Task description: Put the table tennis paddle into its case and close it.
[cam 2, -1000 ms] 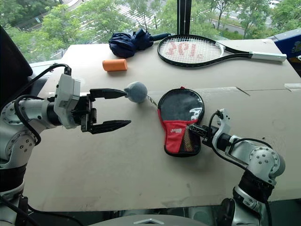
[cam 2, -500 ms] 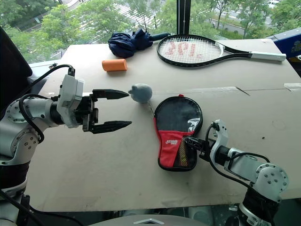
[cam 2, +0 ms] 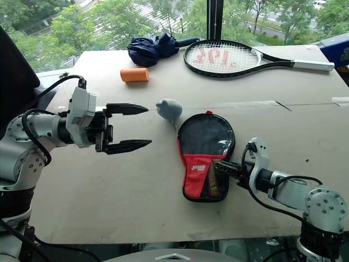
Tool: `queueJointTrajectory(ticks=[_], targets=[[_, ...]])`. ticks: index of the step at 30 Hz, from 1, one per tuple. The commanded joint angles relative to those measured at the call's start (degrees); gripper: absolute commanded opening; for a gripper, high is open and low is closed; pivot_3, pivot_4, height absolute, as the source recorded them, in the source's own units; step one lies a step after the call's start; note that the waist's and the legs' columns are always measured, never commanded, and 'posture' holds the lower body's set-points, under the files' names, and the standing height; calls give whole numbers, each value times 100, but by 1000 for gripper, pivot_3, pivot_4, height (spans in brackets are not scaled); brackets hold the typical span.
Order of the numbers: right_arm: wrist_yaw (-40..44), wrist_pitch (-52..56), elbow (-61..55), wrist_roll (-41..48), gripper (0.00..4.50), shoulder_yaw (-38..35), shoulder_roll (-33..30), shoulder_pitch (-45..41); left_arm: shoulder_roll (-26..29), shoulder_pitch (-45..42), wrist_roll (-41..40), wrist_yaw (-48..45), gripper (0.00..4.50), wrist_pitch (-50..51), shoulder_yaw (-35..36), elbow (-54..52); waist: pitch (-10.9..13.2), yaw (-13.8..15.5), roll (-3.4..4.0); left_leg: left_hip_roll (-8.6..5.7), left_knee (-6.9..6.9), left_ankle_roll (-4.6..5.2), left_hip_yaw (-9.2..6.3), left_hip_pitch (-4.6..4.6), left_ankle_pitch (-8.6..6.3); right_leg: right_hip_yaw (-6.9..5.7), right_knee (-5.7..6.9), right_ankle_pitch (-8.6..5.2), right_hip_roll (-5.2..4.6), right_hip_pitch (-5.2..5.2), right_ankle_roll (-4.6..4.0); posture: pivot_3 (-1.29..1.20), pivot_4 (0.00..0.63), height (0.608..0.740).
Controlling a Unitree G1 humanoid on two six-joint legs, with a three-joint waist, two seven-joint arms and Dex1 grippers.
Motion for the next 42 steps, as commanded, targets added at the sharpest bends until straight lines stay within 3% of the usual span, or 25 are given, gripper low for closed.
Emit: queueJointTrajectory(ticks=[1, 4, 7, 9, 16, 18, 21, 22, 32, 37, 40, 42], targets=[[1079, -247, -283, 246, 2366, -267, -788, 229, 78, 5, 37, -37, 4500, -125, 169, 9, 0, -4, -1, 0, 0, 0, 1, 0, 0, 1, 0, 0, 0, 0, 0, 0, 150, 726], [2096, -728, -440, -531, 2366, -197, -1730, 397, 78, 14, 78, -53, 4500, -166, 182, 123, 7, -8, 8, 3, -1, 0, 1, 0, 0, 1, 0, 0, 1, 3, 0, 0, 150, 726], [3310, -3053, -579, -2697, 2366, 937, -2232, 95, -20, -19, 551, 285, 4500, -289, 5, 635, 4, -25, 0, 3, 1, 1, 6, 0, -1, -1, 0, 0, 1, 0, 1, 0, 150, 726], [3581, -3905, -491, -3441, 2366, 1632, -2002, -194, -57, -89, 963, 417, 4500, -441, -216, 1080, 4, -42, 0, 7, 0, 0, 8, 9, 0, -5, 2, 0, 7, 3, 2, 0, 150, 726], [3219, -4604, 362, -4853, 2366, 3196, -830, -934, -640, -1131, 1905, 556, 4500, -1434, -776, 3137, 16, 57, -32, -1, 16, -1, -9, -15, 0, -15, -3, 0, -3, -3, 2, 0, 150, 726], [3335, -4661, 533, -5106, 2366, 3479, -758, -985, -861, -1493, 2156, 579, 4500, -1765, -903, 3748, 20, 76, -42, -6, 25, 0, -14, -21, 0, -34, -3, 1, -3, -4, 2, 0, 150, 726], [3165, -4400, 694, -5353, 3174, 3701, -606, -1011, -1220, -2048, 2400, 463, 4500, -2218, -1077, 4645, 17, 61, -46, -7, 31, 0, -19, -30, 0, -52, 0, 1, -6, -9, 3, 0, 150, 726], [3109, -4286, 711, -5428, 3662, 3747, -597, -1025, -1311, -2210, 2487, 426, 4500, -2363, -1123, 4919, 16, 36, -49, -7, 33, -1, -22, -35, 1, -56, 2, 1, -6, -11, 3, 0, 150, 726], [2946, -3586, 654, -5787, 3662, 3871, -594, -1142, -2051, -3811, 3423, 179, 4500, -3653, -1604, 7708, 1, -7, -73, -10, 66, -2, -35, -56, 1, -70, 32, 1, -8, -19, 3, 0, 150, 726], [2941, -3453, 577, -5860, 3662, 3895, -520, -1128, -2291, -4229, 3804, 235, 4500, -3950, -1695, 8549, -4, -17, -80, -12, 100, -2, -46, -81, 1, -70, 47, 1, -7, -34, 3, 0, 150, 726], [3047, -3391, 446, -5923, 3740, 4023, -596, -1102, -2366, -4361, 4020, 298, 3750, -4075, -1752, 8849, -4, -20, -81, -12, 101, -1, -49, -83, 1, -69, 48, 1, -7, -35, 3, 0, 150, 726], [3112, -3378, 391, -6000, 3740, 4115, -661, -1092, -2398, -4436, 4106, 349, 2808, -4134, -1743, 8960, -4, -20, -81, -14, 102, -1, -50, -85, 1, -69, 48, 1, -8, -35, 3, 0, 150, 726]])
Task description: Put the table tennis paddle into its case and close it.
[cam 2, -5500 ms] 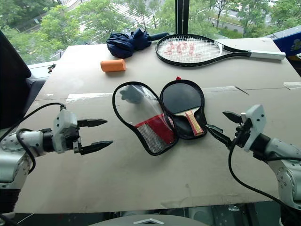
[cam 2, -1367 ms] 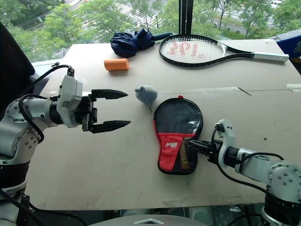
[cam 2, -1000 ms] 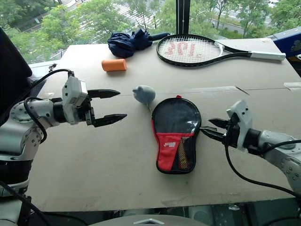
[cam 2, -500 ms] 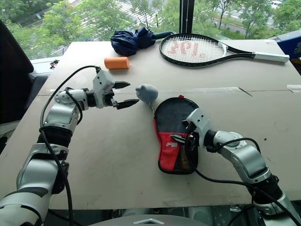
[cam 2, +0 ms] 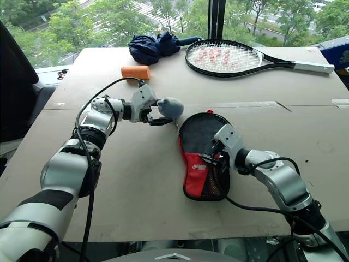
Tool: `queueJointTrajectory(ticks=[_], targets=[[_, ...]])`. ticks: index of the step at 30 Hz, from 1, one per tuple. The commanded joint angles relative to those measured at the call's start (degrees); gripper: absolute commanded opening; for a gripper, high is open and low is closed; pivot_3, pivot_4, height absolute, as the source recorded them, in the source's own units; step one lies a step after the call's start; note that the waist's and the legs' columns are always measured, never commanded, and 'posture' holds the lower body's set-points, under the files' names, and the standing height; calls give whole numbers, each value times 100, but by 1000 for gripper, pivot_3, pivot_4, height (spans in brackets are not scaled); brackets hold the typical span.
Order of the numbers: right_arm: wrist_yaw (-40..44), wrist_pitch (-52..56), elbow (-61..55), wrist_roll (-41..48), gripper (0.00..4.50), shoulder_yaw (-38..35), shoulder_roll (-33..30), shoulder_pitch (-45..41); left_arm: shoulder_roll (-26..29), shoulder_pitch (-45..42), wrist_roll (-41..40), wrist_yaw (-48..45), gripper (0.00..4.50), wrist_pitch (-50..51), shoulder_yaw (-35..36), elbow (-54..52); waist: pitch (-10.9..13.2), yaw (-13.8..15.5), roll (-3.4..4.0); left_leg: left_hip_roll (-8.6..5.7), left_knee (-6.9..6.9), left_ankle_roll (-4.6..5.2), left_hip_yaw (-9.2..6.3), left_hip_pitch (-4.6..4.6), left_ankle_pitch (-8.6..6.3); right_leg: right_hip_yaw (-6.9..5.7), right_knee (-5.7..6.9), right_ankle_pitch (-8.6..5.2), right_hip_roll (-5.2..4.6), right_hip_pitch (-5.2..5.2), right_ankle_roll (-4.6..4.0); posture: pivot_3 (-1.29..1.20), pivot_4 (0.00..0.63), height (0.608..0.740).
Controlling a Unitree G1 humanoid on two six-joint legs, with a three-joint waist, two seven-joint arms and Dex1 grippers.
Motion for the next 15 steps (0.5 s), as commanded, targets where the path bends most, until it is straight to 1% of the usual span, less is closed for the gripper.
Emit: queueJointTrajectory(ticks=[1, 3, 6, 11, 15], targets=[[121, 287, -1, -157, 3740, 322, -175, 158, -12, -276, 193, 111, 2250, -245, 29, 155, 0, 2, 0, 0, 0, 0, 0, 0, 0, 0, 0, 0, 0, 0, 0, 0, 150, 726], [165, 331, -34, -201, 3740, 408, -231, 163, -53, -408, 282, 204, 1275, -291, 20, 211, 0, 13, -1, 0, 1, 0, -3, -1, 0, -1, 0, 0, 0, -1, 0, 0, 150, 726], [230, 408, -86, -224, 3740, 506, -268, 162, -127, -645, 422, 440, 18, -288, 18, 300, -3, 17, -5, -4, 4, 0, -7, -4, 0, -5, 0, 0, -2, -5, 0, 0, 150, 726], [304, 477, -122, -302, 3740, 626, -307, 163, -260, -909, 758, 997, 18, -166, -48, 454, -4, 1, -6, -5, 3, 0, -7, -4, 0, -3, 2, 0, -3, -3, 0, 0, 150, 726], [326, 527, -151, -314, 3740, 668, -281, 169, -625, -1197, 1084, 1713, 18, 127, -162, 603, -6, 22, -11, -5, 5, 0, -8, -6, 0, -4, 3, 0, -3, -4, 0, 0, 150, 726]])
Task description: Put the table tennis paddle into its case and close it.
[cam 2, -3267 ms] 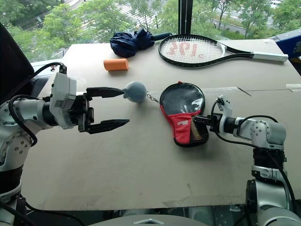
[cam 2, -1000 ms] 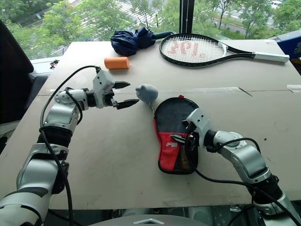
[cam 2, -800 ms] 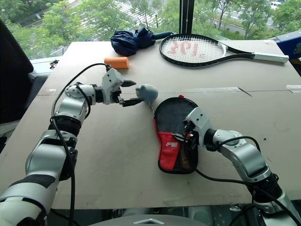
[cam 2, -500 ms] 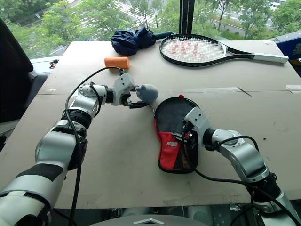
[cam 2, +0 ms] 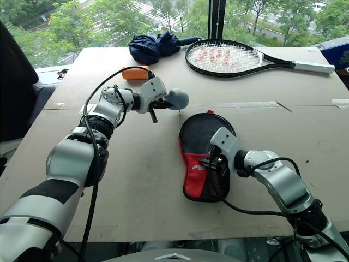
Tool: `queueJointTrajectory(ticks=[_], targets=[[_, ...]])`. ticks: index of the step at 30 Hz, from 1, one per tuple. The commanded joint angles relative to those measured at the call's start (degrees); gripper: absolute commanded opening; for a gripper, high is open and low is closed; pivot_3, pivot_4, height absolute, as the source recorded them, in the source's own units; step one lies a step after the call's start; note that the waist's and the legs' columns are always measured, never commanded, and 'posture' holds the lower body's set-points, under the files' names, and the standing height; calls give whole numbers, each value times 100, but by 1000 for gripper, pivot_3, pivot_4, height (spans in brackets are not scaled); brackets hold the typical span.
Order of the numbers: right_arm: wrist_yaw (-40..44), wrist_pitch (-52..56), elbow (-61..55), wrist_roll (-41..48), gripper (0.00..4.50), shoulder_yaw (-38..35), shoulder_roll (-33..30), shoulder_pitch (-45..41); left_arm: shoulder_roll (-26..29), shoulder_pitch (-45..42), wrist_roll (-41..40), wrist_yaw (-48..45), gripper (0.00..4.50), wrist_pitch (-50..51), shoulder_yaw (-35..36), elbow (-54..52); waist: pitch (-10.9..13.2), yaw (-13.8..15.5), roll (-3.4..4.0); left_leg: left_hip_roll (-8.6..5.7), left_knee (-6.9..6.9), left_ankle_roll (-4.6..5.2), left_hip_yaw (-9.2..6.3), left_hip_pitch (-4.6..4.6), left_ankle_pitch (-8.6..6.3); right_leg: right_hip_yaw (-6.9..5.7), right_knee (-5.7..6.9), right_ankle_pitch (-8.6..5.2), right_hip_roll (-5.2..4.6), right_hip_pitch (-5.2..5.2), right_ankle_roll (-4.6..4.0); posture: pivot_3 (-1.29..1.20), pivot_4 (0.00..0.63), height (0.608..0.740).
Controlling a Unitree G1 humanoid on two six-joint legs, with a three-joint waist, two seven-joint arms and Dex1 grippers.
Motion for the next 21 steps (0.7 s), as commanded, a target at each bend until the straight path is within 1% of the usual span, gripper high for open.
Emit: queueJointTrajectory(ticks=[1, 8, 13, 19, 21], targets=[[169, 316, 127, -32, 3740, 368, -68, 199, -248, -413, 241, 702, 18, 207, -65, 23, -3, 11, -5, -1, 2, 0, -1, 0, 0, -1, 0, 0, 0, 0, 0, 0, 150, 726], [237, 343, 64, -52, 3740, 484, -63, 255, -1001, -800, 773, 1983, 18, 660, -309, 194, -5, 1, -8, -2, 1, 0, -2, -2, 0, 0, 1, 0, -1, 1, 0, 0, 150, 726], [261, 368, -6, -80, 3740, 519, -78, 325, -1701, -1020, 1224, 2435, 18, 583, -635, 253, -6, 20, -10, -3, 1, 0, -2, -2, 0, 0, 2, 0, -2, 1, 1, 0, 150, 726], [204, 477, -135, -84, 3740, 525, -30, 384, -2387, -1271, 1472, 3208, 18, 524, -733, 277, -6, 13, -10, -4, 0, 0, -1, -4, 0, 2, 2, 0, -3, -1, 1, 0, 150, 726], [159, 511, -164, -89, 3740, 495, 9, 418, -2544, -1383, 1381, 3485, 18, 553, -591, 277, -6, 16, -10, -4, 1, 0, -1, -5, 0, 2, 1, 0, -4, -1, 1, 0, 150, 726]])
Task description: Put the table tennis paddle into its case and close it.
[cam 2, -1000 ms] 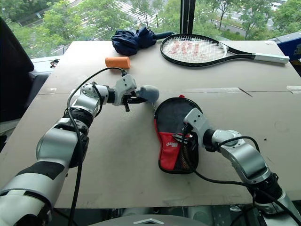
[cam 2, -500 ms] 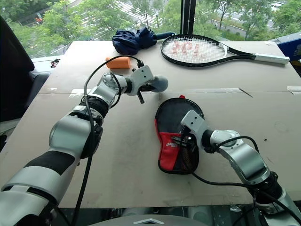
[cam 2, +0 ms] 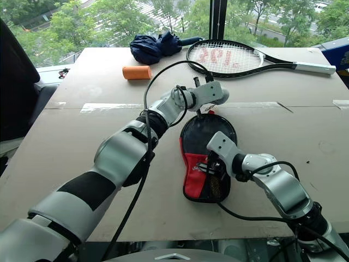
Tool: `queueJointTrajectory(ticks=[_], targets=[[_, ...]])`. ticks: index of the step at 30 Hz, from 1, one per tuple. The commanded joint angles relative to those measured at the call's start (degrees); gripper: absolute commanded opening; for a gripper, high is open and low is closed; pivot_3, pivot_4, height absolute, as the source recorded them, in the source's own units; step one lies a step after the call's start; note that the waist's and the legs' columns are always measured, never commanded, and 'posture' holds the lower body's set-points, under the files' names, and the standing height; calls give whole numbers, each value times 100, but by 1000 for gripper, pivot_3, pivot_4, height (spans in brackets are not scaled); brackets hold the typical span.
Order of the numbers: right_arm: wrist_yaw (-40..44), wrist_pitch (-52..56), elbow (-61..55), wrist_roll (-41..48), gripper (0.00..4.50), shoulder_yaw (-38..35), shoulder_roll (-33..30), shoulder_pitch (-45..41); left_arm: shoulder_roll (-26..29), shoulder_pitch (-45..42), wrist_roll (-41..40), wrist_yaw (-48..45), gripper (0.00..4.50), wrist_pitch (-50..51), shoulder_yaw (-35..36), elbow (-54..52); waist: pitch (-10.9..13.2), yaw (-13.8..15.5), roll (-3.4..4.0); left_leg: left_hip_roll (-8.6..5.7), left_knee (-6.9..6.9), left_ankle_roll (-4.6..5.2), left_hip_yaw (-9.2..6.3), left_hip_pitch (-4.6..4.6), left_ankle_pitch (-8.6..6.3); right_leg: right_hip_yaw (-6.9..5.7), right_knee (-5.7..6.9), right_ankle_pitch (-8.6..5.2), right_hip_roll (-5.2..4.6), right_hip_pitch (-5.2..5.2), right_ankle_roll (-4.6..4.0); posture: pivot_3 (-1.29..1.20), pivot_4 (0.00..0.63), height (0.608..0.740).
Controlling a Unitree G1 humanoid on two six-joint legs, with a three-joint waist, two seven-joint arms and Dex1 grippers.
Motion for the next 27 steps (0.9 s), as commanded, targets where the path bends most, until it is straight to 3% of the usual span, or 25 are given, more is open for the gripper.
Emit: queueJointTrajectory(ticks=[1, 5, 11, 17, 21, 27], targets=[[70, 402, 131, 82, 3740, 318, 38, 298, -239, -426, -133, 566, 18, -116, 222, -141, 0, 1, 0, 0, 0, 0, 0, 0, 0, 0, 0, 0, 0, 0, 0, 0, 150, 726], [26, 513, 29, 143, 3740, 213, 131, 363, -532, -528, -446, 349, 18, -239, 563, -160, 0, 5, 0, 0, -1, 0, 1, 0, 0, 1, 0, 0, 0, -1, 0, 0, 150, 726], [44, 590, -25, 160, 3740, 136, 142, 403, -923, -304, -1046, -1966, 18, -915, 947, -281, 0, 33, 0, -2, 0, 0, 1, -1, 0, -9, -2, 0, -1, -1, 0, 0, 150, 726], [93, 597, 38, 172, 3740, 127, 168, 318, -1012, -123, -1352, -3162, 18, -1110, 1108, -346, -1, -2, 2, 0, -1, 0, 1, -1, 0, -3, 0, 0, -1, -2, 0, 0, 150, 726], [123, 582, 55, 173, 3740, 160, 171, 326, -999, 3, -1837, -4556, 18, -942, 1364, -444, -2, -5, 3, -1, 0, 0, 1, -1, 0, -7, 1, 0, 0, -3, 0, 0, 150, 726], [144, 549, 80, 151, 3740, 171, 176, 328, -913, 83, -2042, -5684, 18, -582, 1405, -512, -2, -12, 4, 0, 0, 0, 1, -1, 0, -12, 1, 0, 0, -3, 0, 0, 150, 726]])
